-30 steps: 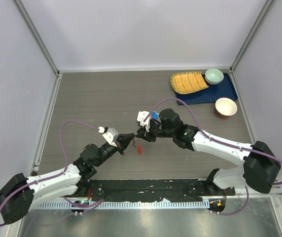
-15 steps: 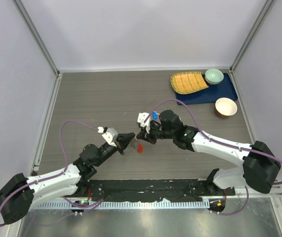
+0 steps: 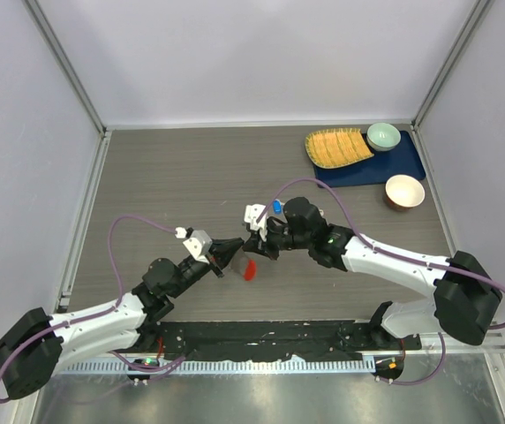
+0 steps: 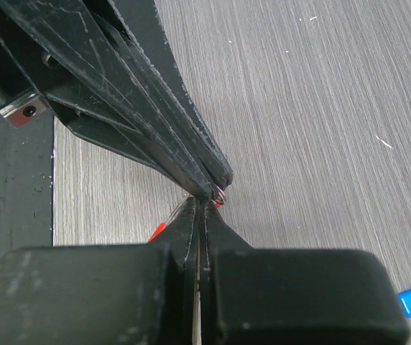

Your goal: Put the keys on the keyring

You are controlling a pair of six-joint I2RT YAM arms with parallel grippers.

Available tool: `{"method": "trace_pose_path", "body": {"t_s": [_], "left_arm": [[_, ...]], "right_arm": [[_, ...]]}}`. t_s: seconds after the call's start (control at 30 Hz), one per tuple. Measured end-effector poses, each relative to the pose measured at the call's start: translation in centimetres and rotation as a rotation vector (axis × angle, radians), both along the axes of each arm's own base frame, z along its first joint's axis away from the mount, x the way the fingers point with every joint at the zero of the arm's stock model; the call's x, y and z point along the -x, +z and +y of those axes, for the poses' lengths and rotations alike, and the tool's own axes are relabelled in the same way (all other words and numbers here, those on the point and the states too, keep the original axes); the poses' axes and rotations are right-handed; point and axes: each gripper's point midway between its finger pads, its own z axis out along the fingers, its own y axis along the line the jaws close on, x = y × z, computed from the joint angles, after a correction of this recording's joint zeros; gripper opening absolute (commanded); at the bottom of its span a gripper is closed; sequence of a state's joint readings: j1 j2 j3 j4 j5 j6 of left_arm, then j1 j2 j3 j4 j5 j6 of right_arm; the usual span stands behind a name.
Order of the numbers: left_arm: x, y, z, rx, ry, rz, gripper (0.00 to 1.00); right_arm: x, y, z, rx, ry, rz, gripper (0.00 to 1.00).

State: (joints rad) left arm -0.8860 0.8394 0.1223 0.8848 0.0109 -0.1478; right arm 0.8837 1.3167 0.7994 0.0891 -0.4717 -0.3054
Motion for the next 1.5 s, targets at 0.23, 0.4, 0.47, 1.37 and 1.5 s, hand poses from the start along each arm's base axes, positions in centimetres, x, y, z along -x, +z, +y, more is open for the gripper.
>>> {"method": "trace_pose_path", "body": {"t_s": [0.23,0.4,0.47,1.37,1.5], "left_arm": [[-0.5,-0.2,0.4,-0.006,0.037,0.005,0.0],[-0.8,-0.3,0.8,-0.014,0.066,0.002,0.0],[-0.9,-0.1,0.9,-0.011,0.076,-0.002,0.0],[-3.4,-1.1,3.5,-0.067,0.274,0.061,0.0],[-3.8,-1.2,3.7,-0.079,0.299,0.072,0.0]], "right_arm": [[0.0,0.0,-0.1,0.01,0.003,-0.004,0.01],[-0.2,0.6,-0.5,0.009,-0.021,-0.018,0.01],[-0.3,1.0,-0.6,0.003,-0.031,-0.027,0.01],[-3.2,1.6,-1.8,-0.043,-0.32,0.097,0.85],[-4.4,1.5,-2.6,-0.064,-0.406,0.151,0.93]]}}
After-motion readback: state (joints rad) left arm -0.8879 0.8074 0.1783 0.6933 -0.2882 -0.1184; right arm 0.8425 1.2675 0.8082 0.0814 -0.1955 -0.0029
